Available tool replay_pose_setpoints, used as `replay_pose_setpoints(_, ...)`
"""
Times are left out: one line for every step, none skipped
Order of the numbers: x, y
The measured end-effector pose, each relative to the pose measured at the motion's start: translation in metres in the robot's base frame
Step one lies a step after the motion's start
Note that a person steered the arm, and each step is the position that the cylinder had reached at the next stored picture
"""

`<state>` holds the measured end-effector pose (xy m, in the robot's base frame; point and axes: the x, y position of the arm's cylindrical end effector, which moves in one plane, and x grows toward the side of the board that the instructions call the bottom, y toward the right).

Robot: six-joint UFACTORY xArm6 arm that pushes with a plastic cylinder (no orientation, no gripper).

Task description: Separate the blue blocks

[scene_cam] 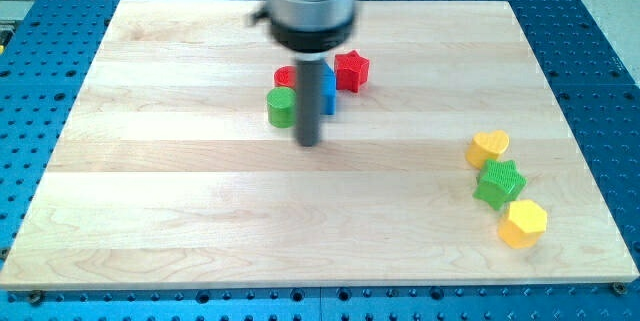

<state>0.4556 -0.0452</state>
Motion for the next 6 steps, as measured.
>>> replay_pose_setpoints(-0.033, -0.031)
replay_pose_setpoints(-0.060, 0.003)
replay_pose_setpoints(-0.056, 0.064)
replay_pose_setpoints(-0.060, 0.133)
replay_pose_setpoints(-0.085, 0.125)
replay_pose_setpoints(-0.085, 0.145)
